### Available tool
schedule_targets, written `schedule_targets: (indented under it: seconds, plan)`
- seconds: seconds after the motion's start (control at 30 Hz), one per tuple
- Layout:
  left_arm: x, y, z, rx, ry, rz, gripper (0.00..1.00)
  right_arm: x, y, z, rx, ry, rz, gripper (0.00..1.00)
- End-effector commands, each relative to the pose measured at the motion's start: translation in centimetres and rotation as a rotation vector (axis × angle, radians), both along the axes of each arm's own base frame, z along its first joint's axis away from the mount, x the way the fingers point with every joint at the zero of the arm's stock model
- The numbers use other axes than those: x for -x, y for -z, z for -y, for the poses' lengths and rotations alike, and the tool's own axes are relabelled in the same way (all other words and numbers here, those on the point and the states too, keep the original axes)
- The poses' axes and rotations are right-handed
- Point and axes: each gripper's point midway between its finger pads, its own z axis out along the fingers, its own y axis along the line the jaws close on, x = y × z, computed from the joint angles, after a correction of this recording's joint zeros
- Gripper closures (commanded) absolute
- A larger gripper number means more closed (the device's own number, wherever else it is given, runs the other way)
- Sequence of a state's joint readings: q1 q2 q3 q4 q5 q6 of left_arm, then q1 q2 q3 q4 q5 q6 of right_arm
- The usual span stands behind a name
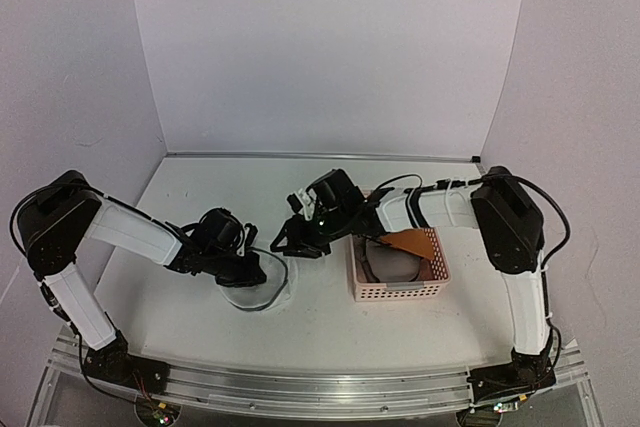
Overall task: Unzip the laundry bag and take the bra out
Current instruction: Adjust the laundry bag at the center of the board, then reset both arms
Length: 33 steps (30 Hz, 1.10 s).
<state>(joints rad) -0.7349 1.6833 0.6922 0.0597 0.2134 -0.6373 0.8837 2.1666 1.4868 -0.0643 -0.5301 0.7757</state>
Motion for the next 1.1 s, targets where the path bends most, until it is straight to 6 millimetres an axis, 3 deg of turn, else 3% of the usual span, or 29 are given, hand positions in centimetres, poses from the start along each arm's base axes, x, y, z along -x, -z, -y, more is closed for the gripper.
schedule_targets:
  seconds: [0.0,0.13,0.23,0.4,0.53,0.6,0.8,0.93,1.07]
  plan:
    - [3.7,5.2,-4.7,-0.216,-0.04,-0.158,0.94,-0.9,-7.4,0.7,-0.039,0.001,0.201,0.57]
    - [3.2,4.0,-4.1,-0.186,-0.035,-0.132,0.91,-1.2,-9.2,2.1,-0.006,0.026,0.287,0.53]
    - [2.7,2.6,-3.4,-0.153,-0.024,-0.093,0.87,-1.5,-9.9,3.7,0.03,0.056,0.368,0.44]
    - [1.3,-0.7,-2.1,-0.081,-0.016,-0.008,0.79,-2.4,-10.5,6.5,0.108,0.121,0.487,0.26]
    - [0.1,-4.1,-0.9,-0.02,-0.005,0.069,0.72,-2.9,-10.6,8.6,0.159,0.161,0.544,0.18]
    - [-0.4,-5.9,-0.5,0.007,0.001,0.108,0.66,-3.1,-11.0,9.5,0.18,0.18,0.578,0.03]
    - [-2.3,-12.1,0.2,0.047,0.001,0.248,0.52,-4.3,-11.6,13.4,0.28,0.284,0.671,0.02]
    - [-3.8,-15.6,0.3,0.048,0.005,0.32,0.44,-5.7,-11.9,16.9,0.383,0.401,0.725,0.02]
    - [-5.4,-18.7,-0.4,0.044,-0.01,0.373,0.3,-6.7,-12.4,21.0,0.481,0.525,0.768,0.02]
